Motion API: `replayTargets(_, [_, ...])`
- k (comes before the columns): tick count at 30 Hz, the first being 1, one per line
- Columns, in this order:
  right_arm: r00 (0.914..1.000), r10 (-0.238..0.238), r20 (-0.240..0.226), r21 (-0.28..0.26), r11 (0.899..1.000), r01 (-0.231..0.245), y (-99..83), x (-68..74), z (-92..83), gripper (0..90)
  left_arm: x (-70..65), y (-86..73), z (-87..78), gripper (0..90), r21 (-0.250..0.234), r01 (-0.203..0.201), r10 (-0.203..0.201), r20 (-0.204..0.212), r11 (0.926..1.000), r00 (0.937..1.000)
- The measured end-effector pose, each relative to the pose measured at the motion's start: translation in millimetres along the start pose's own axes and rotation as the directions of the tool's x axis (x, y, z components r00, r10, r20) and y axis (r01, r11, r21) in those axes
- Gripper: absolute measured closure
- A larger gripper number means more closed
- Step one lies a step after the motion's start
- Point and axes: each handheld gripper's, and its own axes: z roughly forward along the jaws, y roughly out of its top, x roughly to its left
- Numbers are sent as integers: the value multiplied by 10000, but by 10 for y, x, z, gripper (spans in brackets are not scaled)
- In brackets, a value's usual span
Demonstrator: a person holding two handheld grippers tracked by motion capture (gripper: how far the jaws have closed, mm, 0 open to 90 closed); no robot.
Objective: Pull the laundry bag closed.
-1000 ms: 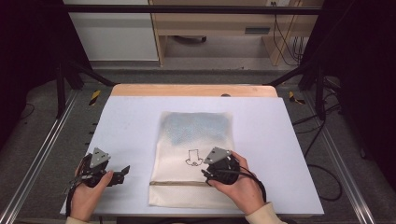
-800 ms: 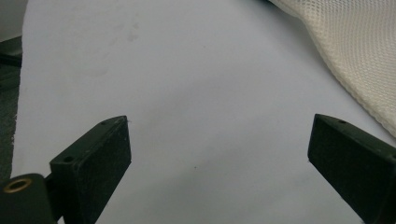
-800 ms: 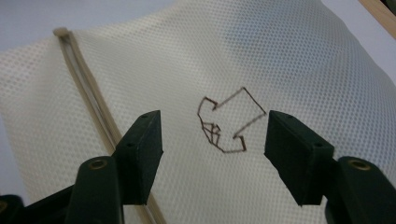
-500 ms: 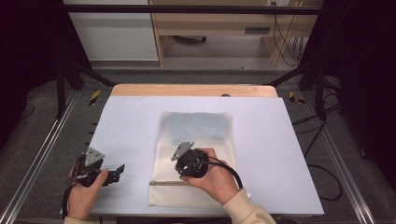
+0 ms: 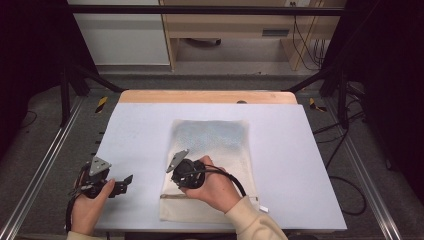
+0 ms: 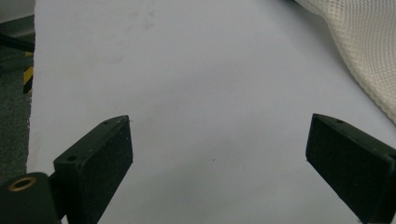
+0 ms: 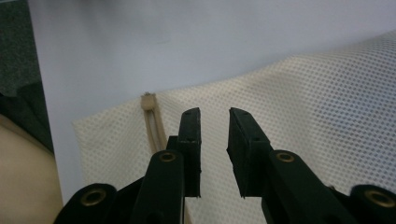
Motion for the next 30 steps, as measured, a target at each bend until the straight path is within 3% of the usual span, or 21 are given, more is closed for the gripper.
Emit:
replayTargets(6, [9991,-212,-363,244,9995,221,37,72,127,796,-6,15,-16,72,-107,2,-2,11,9999,10000])
replayTargets(12, [9963,-218,-832,171,9996,233,48,143,234,791,7,42,14,74,-117,19,-18,100,9999,9999])
replayTargets(18, [9924,-477,-1131,512,9972,538,89,259,450,769,13,40,-18,74,-223,17,-16,51,9997,10000])
replayTargets(26, [9874,-358,-1543,909,9946,503,129,271,621,743,11,42,-14,66,-283,97,-95,75,9996,9999])
replayTargets(30, [9852,-421,-1659,1090,9922,608,132,258,671,813,0,43,-28,66,-262,156,-152,156,9995,9998])
